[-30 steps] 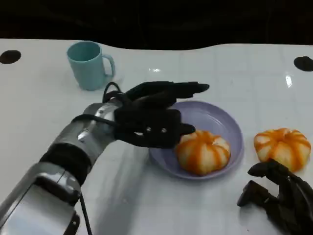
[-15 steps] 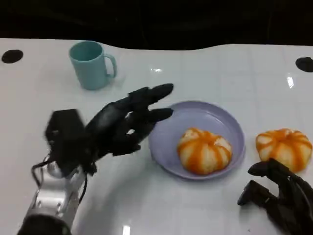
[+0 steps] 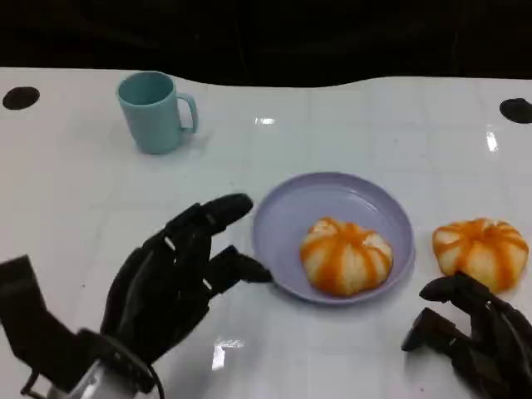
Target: Grasp the bread from the table and place it into the plate.
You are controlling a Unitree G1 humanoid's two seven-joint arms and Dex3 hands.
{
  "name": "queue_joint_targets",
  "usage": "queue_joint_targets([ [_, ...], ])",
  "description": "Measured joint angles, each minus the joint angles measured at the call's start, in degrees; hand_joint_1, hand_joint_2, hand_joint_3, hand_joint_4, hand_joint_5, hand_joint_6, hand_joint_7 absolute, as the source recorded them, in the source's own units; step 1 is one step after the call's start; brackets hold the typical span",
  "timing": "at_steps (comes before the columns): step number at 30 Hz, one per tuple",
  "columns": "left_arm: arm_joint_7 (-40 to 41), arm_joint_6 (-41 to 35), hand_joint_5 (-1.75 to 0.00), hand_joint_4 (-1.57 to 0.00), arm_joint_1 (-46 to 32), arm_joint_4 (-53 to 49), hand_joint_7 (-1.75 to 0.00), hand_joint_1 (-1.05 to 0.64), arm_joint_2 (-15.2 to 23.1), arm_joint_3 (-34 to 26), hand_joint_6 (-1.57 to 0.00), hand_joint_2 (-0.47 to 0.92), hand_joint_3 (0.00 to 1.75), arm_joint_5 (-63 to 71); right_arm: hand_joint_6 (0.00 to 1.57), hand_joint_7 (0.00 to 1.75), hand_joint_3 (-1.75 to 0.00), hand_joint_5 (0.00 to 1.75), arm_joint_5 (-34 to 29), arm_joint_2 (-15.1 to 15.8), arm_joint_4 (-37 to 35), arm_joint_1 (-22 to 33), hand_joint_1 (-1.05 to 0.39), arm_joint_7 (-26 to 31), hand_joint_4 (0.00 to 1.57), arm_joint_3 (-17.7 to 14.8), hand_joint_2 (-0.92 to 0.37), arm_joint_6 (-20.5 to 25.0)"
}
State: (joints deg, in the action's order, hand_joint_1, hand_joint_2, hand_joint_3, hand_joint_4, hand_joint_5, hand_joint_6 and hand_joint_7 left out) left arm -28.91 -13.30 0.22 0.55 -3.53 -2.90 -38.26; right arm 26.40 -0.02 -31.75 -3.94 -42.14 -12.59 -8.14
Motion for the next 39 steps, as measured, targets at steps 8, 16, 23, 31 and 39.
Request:
queue_joint_targets([
  [8, 3.0, -3.9, -1.75, -0.83, -7.1, 4.0, -1.74, -0.54, -3.7, -0.2, -0.57, 0.92, 0.39, -2.5, 0.62, 1.16, -0.23, 1.49, 0.0, 0.0, 0.0, 0.1, -0.52, -0.1, 0.68, 0.1, -0.92, 0.0],
  [16, 3.0, -3.4, -1.75, -0.85, -9.7, 3.7, -1.75, -0.53, -4.0, -0.2, -0.59, 0.92, 0.43, -2.2, 0.61, 1.17, -0.23, 1.47, 0.0, -0.1, 0.9, 0.5, -0.53, 0.3, 0.69, 0.1, -0.92, 0.3],
  [23, 2.8, -2.9, -1.75, -0.83, -10.0, 1.4, -1.75, -0.52, -3.9, -0.6, -0.57, 0.92, 0.45, -1.7, 0.61, 1.16, -0.22, 1.46, 0.1, -0.1, 1.5, 0.8, -0.52, 0.3, 0.69, 0.1, -0.92, 0.6],
  [31, 1.3, -0.9, -1.75, -0.82, -8.2, -2.7, -1.75, -0.54, -3.9, -1.4, -0.58, 0.92, 0.41, -0.6, 0.62, 1.16, -0.2, 1.46, 0.1, -0.1, 2.3, 1.6, -0.54, 0.5, 0.7, 0.1, -0.92, 1.2],
  [39, -0.4, -0.5, -1.75, -0.82, -7.3, -3.9, -1.75, -0.54, -3.8, -2.0, -0.58, 0.92, 0.41, -0.4, 0.61, 1.16, -0.22, 1.47, 0.1, 0.2, 1.9, 1.5, -0.51, -0.1, 0.69, 0.0, -0.92, 1.1],
])
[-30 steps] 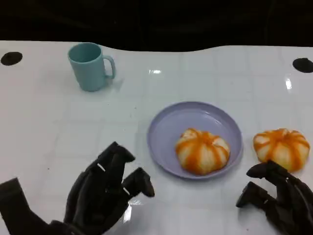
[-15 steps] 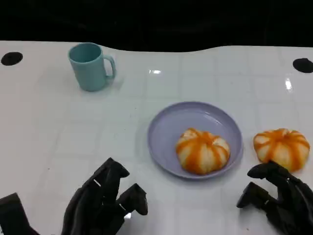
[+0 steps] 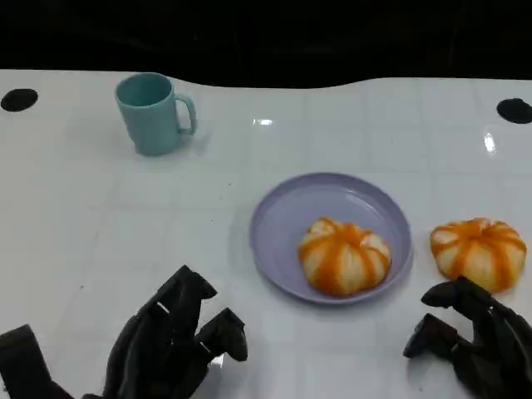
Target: Grasp the bread from the table and place it into the plate.
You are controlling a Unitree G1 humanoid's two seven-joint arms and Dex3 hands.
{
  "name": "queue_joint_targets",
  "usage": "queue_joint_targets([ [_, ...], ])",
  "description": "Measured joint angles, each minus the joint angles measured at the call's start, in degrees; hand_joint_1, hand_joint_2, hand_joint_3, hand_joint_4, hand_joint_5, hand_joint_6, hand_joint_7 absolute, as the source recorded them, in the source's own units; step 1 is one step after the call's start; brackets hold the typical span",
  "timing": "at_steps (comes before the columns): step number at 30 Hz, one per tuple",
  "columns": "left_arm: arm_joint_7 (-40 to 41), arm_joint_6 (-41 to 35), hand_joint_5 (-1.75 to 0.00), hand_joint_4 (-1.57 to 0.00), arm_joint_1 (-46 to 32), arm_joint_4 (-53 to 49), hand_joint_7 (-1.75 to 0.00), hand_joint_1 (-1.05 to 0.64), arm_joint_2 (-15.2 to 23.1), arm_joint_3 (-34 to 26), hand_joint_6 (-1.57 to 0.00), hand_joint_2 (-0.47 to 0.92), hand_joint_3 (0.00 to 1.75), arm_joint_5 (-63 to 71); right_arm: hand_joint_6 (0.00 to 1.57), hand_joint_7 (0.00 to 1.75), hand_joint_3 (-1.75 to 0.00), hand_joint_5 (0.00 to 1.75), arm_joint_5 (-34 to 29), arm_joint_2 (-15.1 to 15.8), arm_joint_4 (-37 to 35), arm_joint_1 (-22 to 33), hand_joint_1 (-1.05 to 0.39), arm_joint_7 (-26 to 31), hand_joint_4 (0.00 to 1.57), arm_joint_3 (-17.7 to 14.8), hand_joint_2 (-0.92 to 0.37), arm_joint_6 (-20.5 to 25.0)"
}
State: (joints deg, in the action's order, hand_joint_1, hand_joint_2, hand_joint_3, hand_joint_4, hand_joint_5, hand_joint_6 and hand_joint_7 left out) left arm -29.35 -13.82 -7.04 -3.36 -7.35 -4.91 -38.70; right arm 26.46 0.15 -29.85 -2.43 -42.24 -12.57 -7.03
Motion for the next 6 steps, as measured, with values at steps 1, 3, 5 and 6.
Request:
queue_joint_targets([
  [1, -0.1, 0.0, -1.75, -0.82, 0.1, -0.1, -1.75, -0.54, 0.0, -0.1, -0.58, 0.92, 0.41, 0.0, 0.61, 1.16, -0.22, 1.47, 0.0, 0.0, -0.1, -0.1, -0.51, 0.0, 0.68, 0.0, -0.92, -0.1],
  [3, -0.1, 0.0, -1.75, -0.82, 0.4, -0.3, -1.75, -0.54, 0.0, -0.2, -0.59, 0.92, 0.41, 0.0, 0.62, 1.16, -0.23, 1.47, 0.0, 0.0, -0.2, -0.1, -0.5, 0.0, 0.69, -0.1, -0.92, -0.1],
  [5, -0.1, 0.0, -1.75, -0.82, 0.7, -0.4, -1.74, -0.53, -0.1, -0.3, -0.58, 0.92, 0.41, 0.0, 0.62, 1.18, -0.24, 1.49, -0.1, 0.0, -0.2, -0.1, -0.51, 0.1, 0.69, -0.1, -0.92, -0.4],
  [6, -0.2, 0.0, -1.75, -0.82, 0.8, -0.5, -1.74, -0.53, -0.1, -0.3, -0.58, 0.92, 0.41, 0.0, 0.61, 1.2, -0.25, 1.51, -0.1, 0.0, -0.2, -0.1, -0.51, 0.1, 0.68, -0.1, -0.92, -0.5],
])
